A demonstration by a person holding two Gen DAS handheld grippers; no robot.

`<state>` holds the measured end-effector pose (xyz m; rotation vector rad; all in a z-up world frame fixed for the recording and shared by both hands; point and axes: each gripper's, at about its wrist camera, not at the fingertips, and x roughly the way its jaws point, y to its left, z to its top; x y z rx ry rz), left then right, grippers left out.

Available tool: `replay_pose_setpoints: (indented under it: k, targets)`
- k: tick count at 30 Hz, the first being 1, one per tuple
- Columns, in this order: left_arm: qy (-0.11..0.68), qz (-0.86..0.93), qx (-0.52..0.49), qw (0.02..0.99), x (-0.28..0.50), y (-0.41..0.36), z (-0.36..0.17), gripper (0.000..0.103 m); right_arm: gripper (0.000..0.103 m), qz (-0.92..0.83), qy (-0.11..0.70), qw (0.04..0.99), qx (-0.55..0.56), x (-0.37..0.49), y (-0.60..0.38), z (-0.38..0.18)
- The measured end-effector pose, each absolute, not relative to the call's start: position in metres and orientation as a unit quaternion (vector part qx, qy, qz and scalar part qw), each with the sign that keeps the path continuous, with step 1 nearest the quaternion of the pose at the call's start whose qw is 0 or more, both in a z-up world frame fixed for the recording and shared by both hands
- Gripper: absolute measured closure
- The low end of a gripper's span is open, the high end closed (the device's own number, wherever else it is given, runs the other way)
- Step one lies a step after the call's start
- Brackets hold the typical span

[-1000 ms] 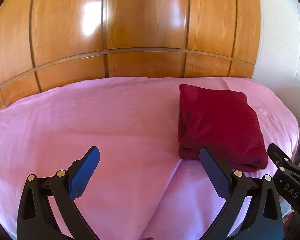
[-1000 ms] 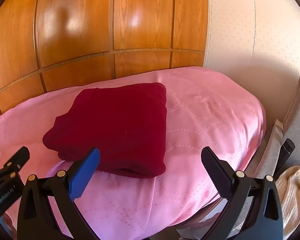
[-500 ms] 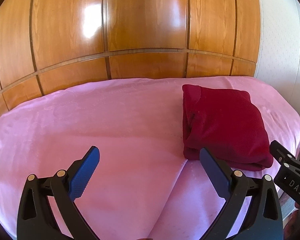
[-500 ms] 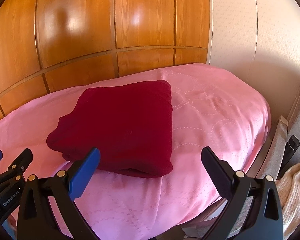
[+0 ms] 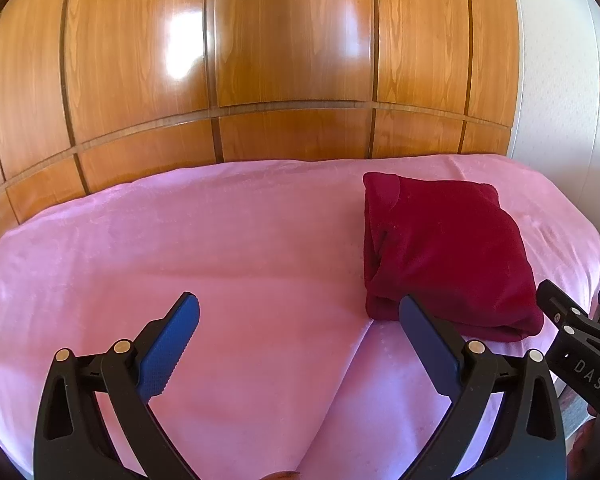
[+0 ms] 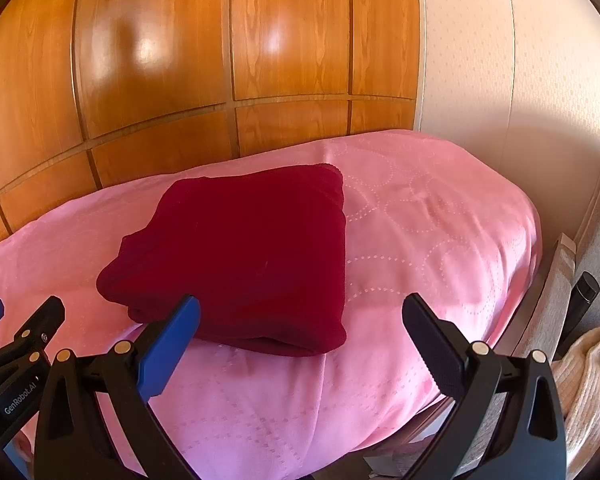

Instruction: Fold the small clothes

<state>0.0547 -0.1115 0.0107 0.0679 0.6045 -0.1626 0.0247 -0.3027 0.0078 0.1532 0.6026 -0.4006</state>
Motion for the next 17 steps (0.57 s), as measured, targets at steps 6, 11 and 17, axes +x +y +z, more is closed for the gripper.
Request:
replay_pose_setpoints:
  k: [6, 11, 17]
  targets:
    - [0.296, -0.074, 0.041, 0.951, 0.053, -0.115, 0.009, 0.004, 0.002, -0.195, 0.299, 0.931, 0.079, 0.025, -0.305, 0.006]
    - [0.314, -0.078, 0.039, 0.946, 0.058, -0.114, 0.004, 0.004, 0.002, -0.195, 0.297, 0.931, 0.083, 0.025, -0.307, 0.008]
    - [0.324, -0.077, 0.036, 0.942, 0.059, -0.115, -0.001, 0.004, 0.002, -0.192, 0.286, 0.934, 0.093, 0.026, -0.315, 0.014]
